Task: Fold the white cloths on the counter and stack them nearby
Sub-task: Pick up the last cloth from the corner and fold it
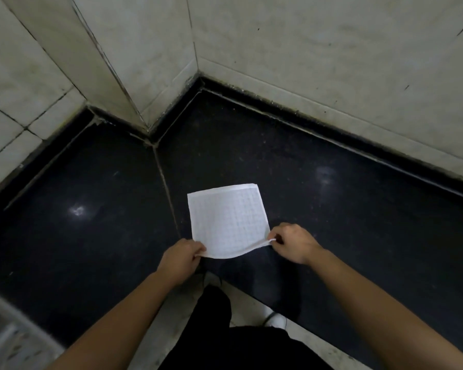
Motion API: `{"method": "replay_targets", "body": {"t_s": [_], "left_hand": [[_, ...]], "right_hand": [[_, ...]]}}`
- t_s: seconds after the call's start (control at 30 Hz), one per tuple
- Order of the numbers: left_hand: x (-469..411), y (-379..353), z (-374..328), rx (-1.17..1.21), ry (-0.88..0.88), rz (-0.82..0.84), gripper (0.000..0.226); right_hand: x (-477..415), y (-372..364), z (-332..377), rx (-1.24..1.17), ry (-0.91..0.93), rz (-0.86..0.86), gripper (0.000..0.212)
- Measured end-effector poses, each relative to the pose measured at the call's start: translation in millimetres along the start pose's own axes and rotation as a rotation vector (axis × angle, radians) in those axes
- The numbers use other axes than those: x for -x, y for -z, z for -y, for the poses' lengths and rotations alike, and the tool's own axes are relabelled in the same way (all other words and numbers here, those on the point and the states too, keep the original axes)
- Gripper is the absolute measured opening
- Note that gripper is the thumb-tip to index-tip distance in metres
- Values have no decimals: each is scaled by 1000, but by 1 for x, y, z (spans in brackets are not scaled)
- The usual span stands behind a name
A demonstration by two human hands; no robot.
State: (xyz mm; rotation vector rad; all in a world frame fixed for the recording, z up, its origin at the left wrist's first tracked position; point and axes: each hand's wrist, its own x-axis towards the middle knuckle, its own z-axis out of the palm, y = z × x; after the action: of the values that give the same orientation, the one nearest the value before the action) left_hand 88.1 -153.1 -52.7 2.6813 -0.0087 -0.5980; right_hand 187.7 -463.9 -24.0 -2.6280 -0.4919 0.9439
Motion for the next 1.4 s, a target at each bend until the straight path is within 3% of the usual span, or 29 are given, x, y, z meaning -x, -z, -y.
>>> {"method": "replay_targets", "body": {"t_s": [0.2,0.27,0.5,0.87,1.03,1.1,1.2,1.3,1.4], "left_hand": [[-40,41,2,837,431,-160,24],[-55,52,4,1008,536,-235,23],[-102,55,18,1096,653,-411,20],[-128,47,33,760,612,-433,14],[-121,49,27,685,527,-403,22],[-115,49,24,523,424,-424,36],[-104,43,18,67,159,-464,48],[-99,31,20,-226,3,-229,62],[-97,10,34,-334,-13,-74,70]], "right_hand": [[-51,25,10,-522,-236,-248,20],[-71,30,15,-633,-284,-292,21],[-124,34,25,-739,-381,-380,14],[-144,30,25,-669,-404,-390,13],[-131,28,32,-605,-357,-419,25],[-123,23,38,-423,-287,-506,32],[-114,11,50,-8,-48,-641,39],[-109,-6,49,308,31,-405,60],[-110,-22,29,311,-72,-212,72]]}}
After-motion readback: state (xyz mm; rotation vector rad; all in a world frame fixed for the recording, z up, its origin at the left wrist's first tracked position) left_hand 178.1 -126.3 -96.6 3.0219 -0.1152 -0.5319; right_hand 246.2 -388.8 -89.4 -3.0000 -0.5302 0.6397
